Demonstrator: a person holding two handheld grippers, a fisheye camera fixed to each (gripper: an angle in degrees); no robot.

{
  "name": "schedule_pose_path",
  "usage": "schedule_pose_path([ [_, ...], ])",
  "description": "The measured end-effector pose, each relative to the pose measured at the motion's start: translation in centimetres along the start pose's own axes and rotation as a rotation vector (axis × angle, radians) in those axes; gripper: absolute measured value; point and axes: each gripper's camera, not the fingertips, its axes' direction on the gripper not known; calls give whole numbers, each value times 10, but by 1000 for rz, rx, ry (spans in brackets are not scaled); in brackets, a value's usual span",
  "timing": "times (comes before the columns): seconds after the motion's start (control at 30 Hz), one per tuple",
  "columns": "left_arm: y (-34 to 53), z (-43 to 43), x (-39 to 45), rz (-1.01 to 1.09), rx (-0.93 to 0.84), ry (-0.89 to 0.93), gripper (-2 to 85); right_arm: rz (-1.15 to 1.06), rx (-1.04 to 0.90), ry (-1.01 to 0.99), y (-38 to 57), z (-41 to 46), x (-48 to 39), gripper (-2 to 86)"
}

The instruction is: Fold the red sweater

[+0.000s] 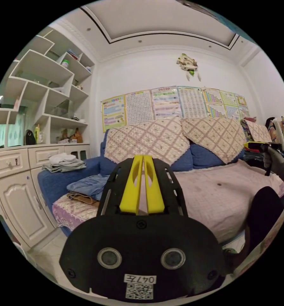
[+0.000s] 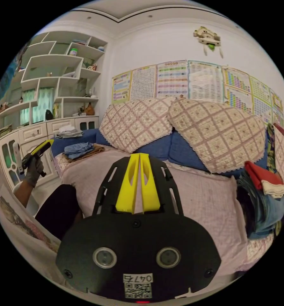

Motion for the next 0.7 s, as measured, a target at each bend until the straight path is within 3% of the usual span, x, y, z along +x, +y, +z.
schedule_pose_path([
  [0.37,-34,114,167,98,-94,295,-10,103,-41,140,132,-156,111,14],
  [0.53,-26,185,210,-5,-29,553,-10,155,-122,266,164,-178,164,60],
  [0.7,40,306,259,-68,-28,738,-10,92,-139,490,179,-173,225,87],
])
